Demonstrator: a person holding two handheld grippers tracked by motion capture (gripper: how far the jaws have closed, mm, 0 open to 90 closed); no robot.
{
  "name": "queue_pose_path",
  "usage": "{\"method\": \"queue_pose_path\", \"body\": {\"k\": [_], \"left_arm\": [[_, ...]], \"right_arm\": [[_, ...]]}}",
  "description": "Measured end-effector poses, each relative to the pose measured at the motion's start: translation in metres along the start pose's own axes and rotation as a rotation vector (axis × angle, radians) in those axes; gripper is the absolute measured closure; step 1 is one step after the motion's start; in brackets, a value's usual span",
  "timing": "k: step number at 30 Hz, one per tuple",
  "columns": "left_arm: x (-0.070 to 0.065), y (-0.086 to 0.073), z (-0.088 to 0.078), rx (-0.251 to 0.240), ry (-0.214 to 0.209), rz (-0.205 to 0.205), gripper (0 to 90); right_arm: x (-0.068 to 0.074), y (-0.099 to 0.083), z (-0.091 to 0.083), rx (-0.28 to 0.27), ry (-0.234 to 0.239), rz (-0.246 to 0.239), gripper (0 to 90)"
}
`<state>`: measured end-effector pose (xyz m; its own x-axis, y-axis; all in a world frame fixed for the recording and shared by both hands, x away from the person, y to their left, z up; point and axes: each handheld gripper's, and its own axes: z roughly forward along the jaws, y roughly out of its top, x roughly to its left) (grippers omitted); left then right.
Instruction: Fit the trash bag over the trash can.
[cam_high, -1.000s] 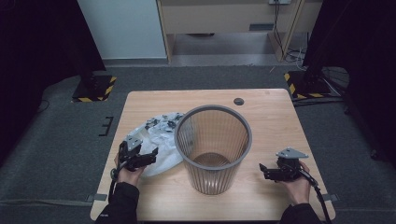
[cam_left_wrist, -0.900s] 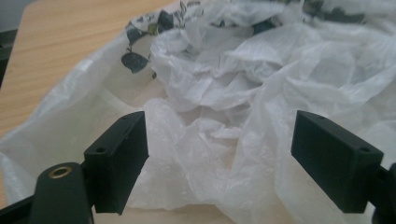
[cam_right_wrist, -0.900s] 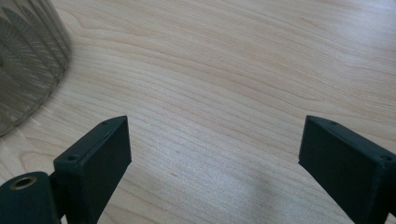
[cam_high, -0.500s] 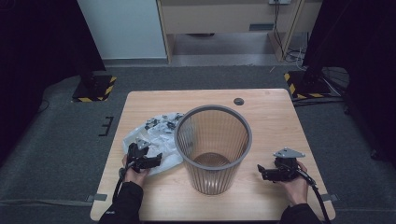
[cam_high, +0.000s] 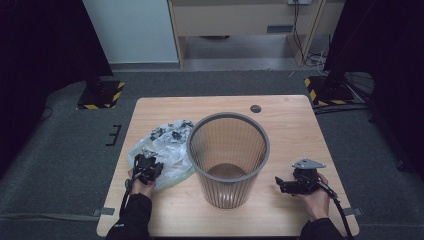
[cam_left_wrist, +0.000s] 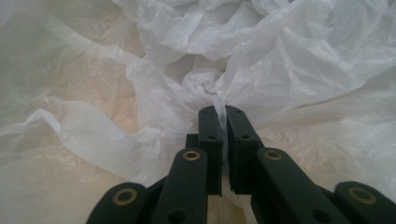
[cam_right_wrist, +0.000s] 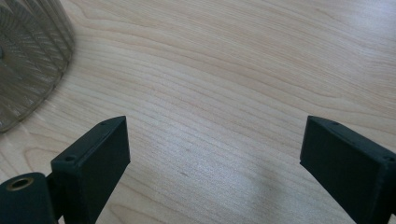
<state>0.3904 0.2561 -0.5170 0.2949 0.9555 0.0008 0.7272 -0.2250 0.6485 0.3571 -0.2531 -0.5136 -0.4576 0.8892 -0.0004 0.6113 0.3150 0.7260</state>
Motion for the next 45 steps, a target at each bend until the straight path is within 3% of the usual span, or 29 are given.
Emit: {"method": "queue_pose_path", "body": {"k": [3, 8, 15, 25, 29, 38, 45], "left_arm": [[0.001, 0.002, -0.007, -0.035, 0.002, -0.007, 88.3], [0.01, 0.006, -0.025, -0.129, -0.009, -0.062, 88.6], [0.016, 0.01, -0.051, -0.26, -0.002, -0.081, 88.6], [0.012, 0.022, -0.092, -0.452, 0.02, -0.077, 88.5], [0.009, 0.027, -0.108, -0.521, 0.043, -0.051, 88.6], [0.003, 0.036, -0.136, -0.626, 0.045, -0.044, 88.6], [0.005, 0.044, -0.163, -0.718, 0.037, -0.069, 88.6]], "right_arm": [[0.0, 0.0, -0.001, -0.002, -0.001, 0.004, 8.5], [-0.001, 0.0, -0.002, -0.004, -0.004, 0.009, 8.5], [-0.001, -0.001, -0.002, -0.001, -0.005, 0.001, 8.5], [0.0, -0.006, 0.005, 0.051, -0.019, -0.017, 8.6], [0.003, -0.007, 0.01, 0.076, -0.028, -0.035, 8.6], [0.005, -0.008, 0.014, 0.087, -0.026, -0.049, 8.3], [0.004, -0.01, 0.015, 0.073, -0.023, -0.032, 6.9]]}}
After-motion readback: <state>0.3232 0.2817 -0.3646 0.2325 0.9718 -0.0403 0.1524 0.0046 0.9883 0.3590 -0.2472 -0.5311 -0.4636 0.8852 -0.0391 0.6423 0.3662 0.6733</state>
